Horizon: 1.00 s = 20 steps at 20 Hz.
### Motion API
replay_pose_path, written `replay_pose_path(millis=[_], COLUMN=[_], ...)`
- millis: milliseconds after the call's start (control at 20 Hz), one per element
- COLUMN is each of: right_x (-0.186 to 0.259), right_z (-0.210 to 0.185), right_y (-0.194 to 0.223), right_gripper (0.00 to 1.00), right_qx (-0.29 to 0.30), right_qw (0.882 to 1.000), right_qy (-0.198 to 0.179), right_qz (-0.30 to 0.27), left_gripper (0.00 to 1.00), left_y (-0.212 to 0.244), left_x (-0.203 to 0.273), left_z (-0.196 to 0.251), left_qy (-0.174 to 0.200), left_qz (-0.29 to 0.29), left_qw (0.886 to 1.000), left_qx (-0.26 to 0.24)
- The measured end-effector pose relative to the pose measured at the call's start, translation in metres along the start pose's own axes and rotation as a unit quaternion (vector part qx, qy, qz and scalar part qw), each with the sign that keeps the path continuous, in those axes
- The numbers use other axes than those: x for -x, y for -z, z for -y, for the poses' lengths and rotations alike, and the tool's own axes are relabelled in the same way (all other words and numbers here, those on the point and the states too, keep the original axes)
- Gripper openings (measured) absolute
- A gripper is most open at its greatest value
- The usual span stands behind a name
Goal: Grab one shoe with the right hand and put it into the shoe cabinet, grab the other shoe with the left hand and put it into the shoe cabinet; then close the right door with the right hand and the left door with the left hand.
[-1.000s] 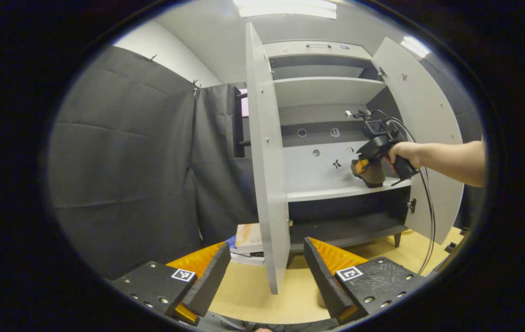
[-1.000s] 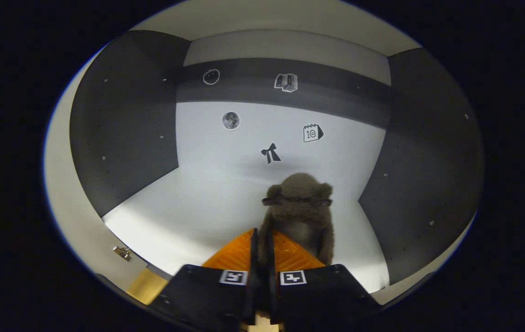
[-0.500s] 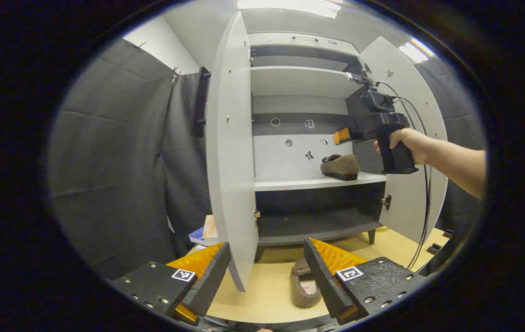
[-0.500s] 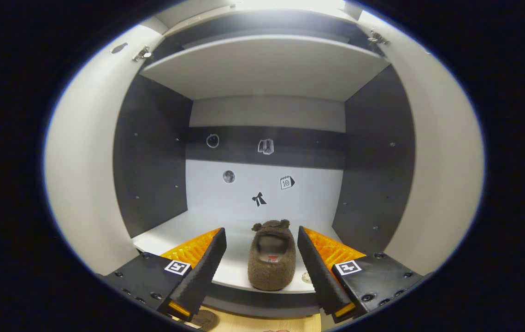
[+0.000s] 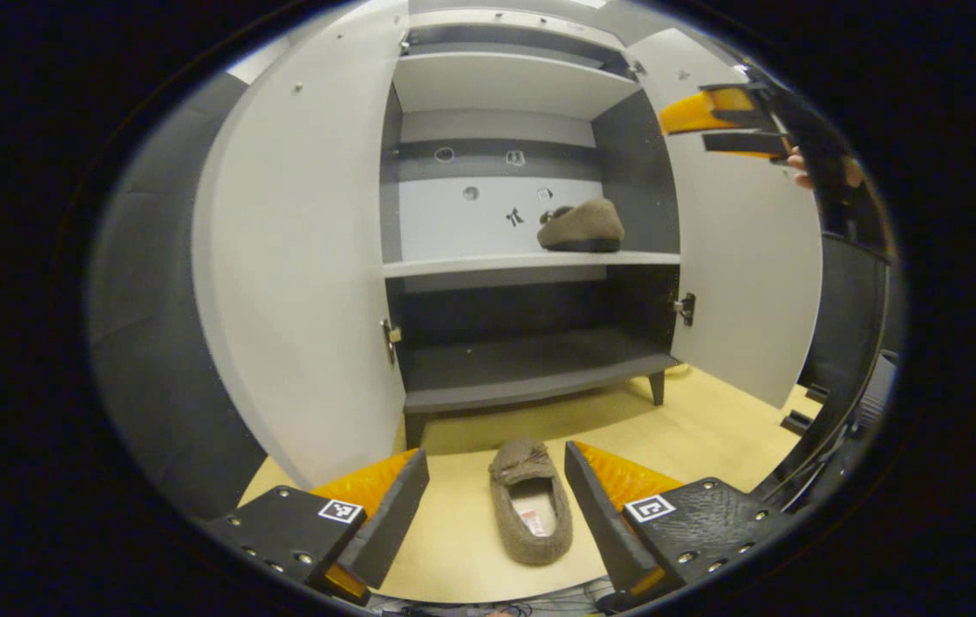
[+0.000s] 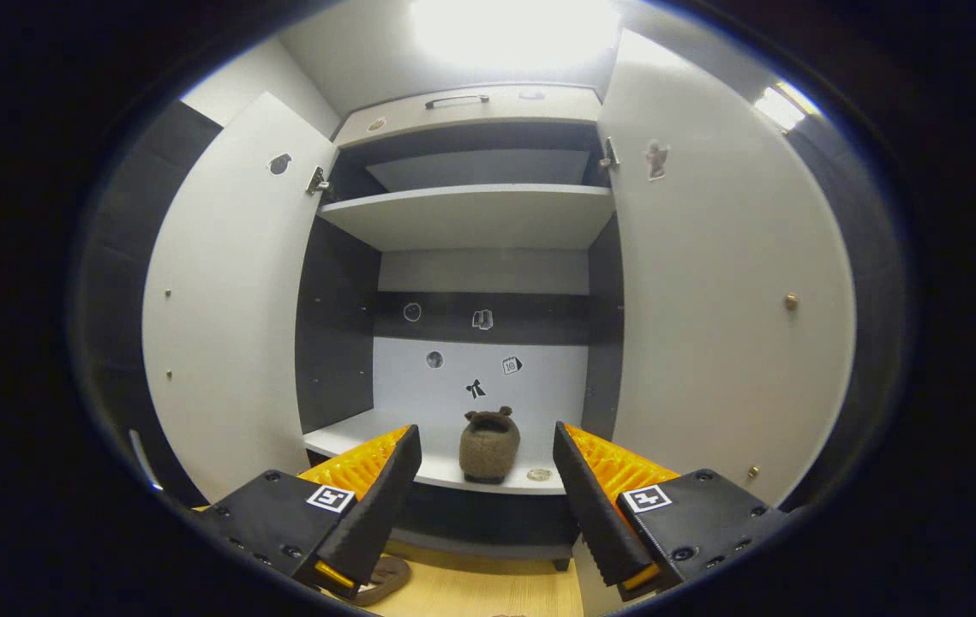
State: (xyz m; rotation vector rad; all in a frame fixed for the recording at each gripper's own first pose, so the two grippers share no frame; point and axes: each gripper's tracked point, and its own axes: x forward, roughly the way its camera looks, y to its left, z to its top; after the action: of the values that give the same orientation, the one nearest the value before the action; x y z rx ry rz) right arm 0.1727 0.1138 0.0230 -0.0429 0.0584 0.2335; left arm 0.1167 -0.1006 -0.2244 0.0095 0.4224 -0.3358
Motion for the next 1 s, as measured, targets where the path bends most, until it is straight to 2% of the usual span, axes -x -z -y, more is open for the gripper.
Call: replay_pose_path(millis=[50,100,400,450,500,600,650,750,850,950,1000], right_x=[0.013,0.025,0.072,0.076,0.081,0.091,0.094,0.100,0.102,0.102,0.101], right_z=[0.004,0.008,0.019,0.023,0.027,0.039,0.044,0.050,0.058,0.063,0.064], right_y=[0.005,0.007,-0.002,-0.004,-0.006,-0.006,-0.006,-0.005,-0.003,-0.001,0.000], right_gripper=[0.98,0.98,0.98,0.98,0.96,0.96,0.98,0.98,0.96,0.97,0.97], right_qx=[0.006,0.012,0.011,0.010,0.010,0.013,0.013,0.010,0.001,-0.014,-0.021], right_qw=[1.000,1.000,1.000,1.000,1.000,1.000,0.999,0.999,0.999,0.999,0.999], right_qy=[0.003,0.006,0.005,0.009,0.013,0.025,0.030,0.034,0.039,0.042,0.042], right_qz=[-0.001,-0.003,0.003,0.006,0.008,0.005,0.004,0.003,0.001,-0.006,-0.008], left_gripper=[1.00,0.95,0.95,0.89,1.00,1.00,0.92,0.84,0.88,0.57,0.48], left_y=[0.011,0.024,0.080,0.088,0.095,0.112,0.117,0.129,0.138,0.146,0.146], left_x=[-0.013,-0.023,-0.064,-0.067,-0.071,-0.078,-0.079,-0.084,-0.089,-0.092,-0.092], left_z=[0.002,0.003,-0.011,-0.013,-0.014,-0.014,-0.014,-0.015,-0.012,0.002,0.002], left_qy=[0.002,0.003,-0.020,-0.024,-0.025,-0.028,-0.029,-0.033,-0.027,-0.005,-0.014], left_qz=[-0.018,-0.030,-0.093,-0.104,-0.116,-0.138,-0.144,-0.155,-0.163,-0.175,-0.179], left_qw=[1.000,0.999,0.995,0.994,0.993,0.990,0.989,0.987,0.986,0.983,0.982], left_qx=[0.003,0.010,0.025,0.024,0.023,0.021,0.019,0.015,0.027,0.056,0.058])
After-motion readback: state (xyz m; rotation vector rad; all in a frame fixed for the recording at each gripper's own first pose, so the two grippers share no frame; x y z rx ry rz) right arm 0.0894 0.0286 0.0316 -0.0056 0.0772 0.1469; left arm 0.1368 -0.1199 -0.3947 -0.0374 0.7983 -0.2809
